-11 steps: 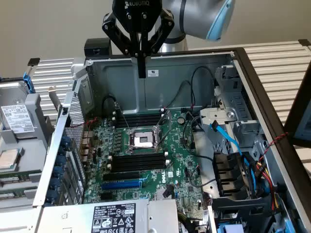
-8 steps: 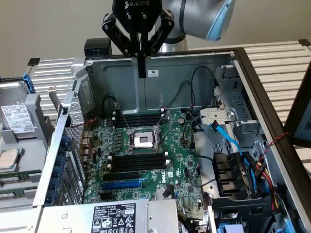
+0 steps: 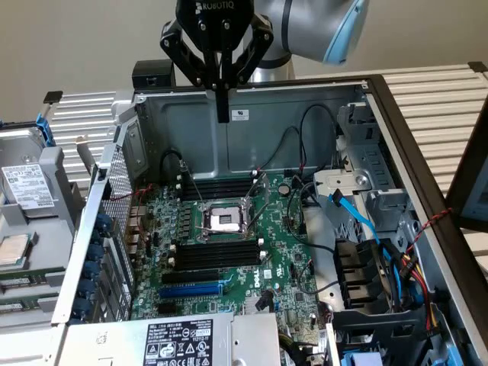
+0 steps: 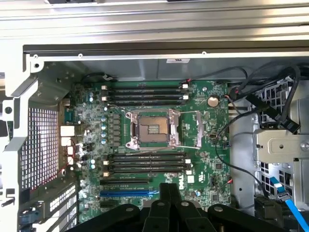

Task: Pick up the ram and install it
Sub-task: 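Reach for the ram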

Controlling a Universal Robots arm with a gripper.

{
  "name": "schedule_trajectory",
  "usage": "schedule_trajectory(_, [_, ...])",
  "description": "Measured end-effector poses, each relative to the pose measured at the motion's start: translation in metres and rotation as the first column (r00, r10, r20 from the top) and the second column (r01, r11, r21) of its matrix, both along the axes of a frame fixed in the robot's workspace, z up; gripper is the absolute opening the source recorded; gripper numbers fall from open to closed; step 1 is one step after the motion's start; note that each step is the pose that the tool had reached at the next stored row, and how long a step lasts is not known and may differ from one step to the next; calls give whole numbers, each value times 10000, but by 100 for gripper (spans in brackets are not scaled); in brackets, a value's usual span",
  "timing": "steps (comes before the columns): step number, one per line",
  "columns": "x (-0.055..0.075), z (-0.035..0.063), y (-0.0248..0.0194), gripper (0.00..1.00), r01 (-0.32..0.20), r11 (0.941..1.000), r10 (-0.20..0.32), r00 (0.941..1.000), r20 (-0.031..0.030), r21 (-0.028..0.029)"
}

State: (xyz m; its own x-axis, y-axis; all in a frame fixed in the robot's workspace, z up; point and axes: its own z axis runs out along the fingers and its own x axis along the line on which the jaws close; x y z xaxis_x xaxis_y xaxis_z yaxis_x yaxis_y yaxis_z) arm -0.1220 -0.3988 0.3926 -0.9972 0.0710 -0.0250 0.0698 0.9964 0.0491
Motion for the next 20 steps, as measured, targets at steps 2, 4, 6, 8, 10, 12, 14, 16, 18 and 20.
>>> schedule_trajectory(2, [-24,0,-2,11,2,10000,-2,10000,3,9])
schedule_trajectory(4, [-80,0,-1,11,1,10000,-1,10000,4,40])
schedule_trajectory(6, [-162,0,-1,11,3,10000,-3,10000,2,92])
schedule_trajectory(8, [-235,-1,-2,11,2,9999,-2,10000,-13,124])
schedule_trajectory(10, [-308,0,-1,11,3,9999,-3,10000,-34,156])
schedule_trajectory(12, [-385,-1,-3,11,3,9998,-2,10000,-67,180])
schedule_trajectory(14, [-473,-5,-6,11,4,9998,-2,9999,-101,183])
schedule_trajectory(16, [-562,-11,-10,11,4,9998,-2,9999,-130,183])
schedule_trajectory(18, [-656,-14,-12,11,5,9998,-2,9998,-180,183])
schedule_trajectory(20, [-746,-15,-14,11,7,9998,-2,9997,-235,183])
